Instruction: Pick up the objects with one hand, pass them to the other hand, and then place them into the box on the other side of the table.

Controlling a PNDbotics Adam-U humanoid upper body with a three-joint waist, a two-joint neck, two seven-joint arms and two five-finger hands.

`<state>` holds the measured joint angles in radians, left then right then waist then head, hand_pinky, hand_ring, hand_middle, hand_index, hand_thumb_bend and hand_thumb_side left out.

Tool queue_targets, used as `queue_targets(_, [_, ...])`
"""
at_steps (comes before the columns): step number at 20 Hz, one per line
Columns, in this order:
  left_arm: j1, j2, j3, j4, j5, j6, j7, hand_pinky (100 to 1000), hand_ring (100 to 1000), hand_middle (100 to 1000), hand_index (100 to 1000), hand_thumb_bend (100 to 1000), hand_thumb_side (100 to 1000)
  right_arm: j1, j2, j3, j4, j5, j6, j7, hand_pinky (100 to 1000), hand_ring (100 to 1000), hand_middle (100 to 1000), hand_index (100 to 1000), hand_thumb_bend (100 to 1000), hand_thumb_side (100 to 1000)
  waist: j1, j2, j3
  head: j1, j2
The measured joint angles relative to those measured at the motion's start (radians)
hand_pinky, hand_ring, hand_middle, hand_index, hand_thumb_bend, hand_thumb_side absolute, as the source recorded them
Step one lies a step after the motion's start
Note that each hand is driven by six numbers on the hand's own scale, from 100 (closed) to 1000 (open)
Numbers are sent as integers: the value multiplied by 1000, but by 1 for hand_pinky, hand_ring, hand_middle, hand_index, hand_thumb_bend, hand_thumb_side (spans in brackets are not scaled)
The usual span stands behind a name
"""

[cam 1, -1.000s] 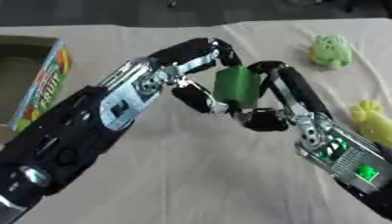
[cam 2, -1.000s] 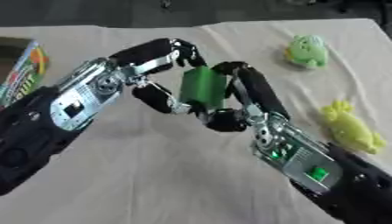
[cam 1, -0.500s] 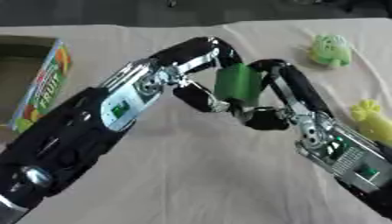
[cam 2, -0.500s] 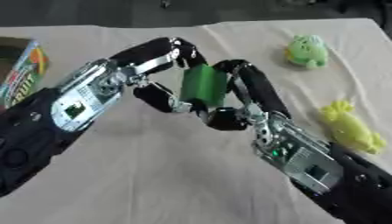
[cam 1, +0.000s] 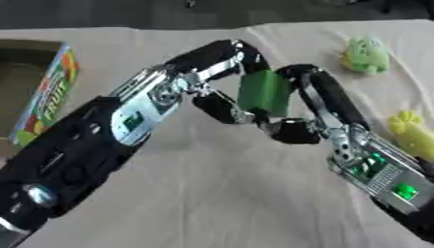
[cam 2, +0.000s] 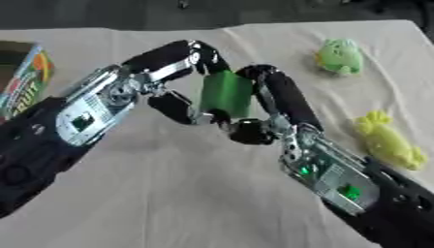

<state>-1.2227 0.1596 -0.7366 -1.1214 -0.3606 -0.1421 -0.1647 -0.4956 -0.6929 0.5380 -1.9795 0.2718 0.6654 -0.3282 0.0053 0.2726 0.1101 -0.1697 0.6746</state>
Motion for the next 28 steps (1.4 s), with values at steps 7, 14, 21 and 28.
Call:
queue_targets(7, [-1, 8, -1, -20, 0, 6, 1, 671, 663, 542, 441, 259, 100, 3, 0, 0, -1, 31, 22, 25, 829, 769, 722, 789, 501, 284, 0, 0, 0, 10, 0])
queue_targets(14, [-1, 16, 0, -26, 0, 19, 11, 663, 657, 532, 436, 278, 100, 9, 0, 1, -1, 48, 31, 34, 837, 795, 758, 820, 513, 321, -1, 0, 1, 26, 0])
queue_targets(21, [-1, 23, 0, -26, -6, 23, 10, 667, 655, 525, 434, 311, 100, 21, -1, 2, -4, 63, 47, 50, 849, 817, 799, 849, 508, 345, -1, 0, 3, 38, 0])
queue_targets(28, [0, 65, 5, -25, -10, 26, 4, 666, 651, 519, 434, 329, 100, 39, -7, 3, -4, 70, 61, 61, 849, 817, 806, 871, 487, 366, -1, -1, 5, 53, 1])
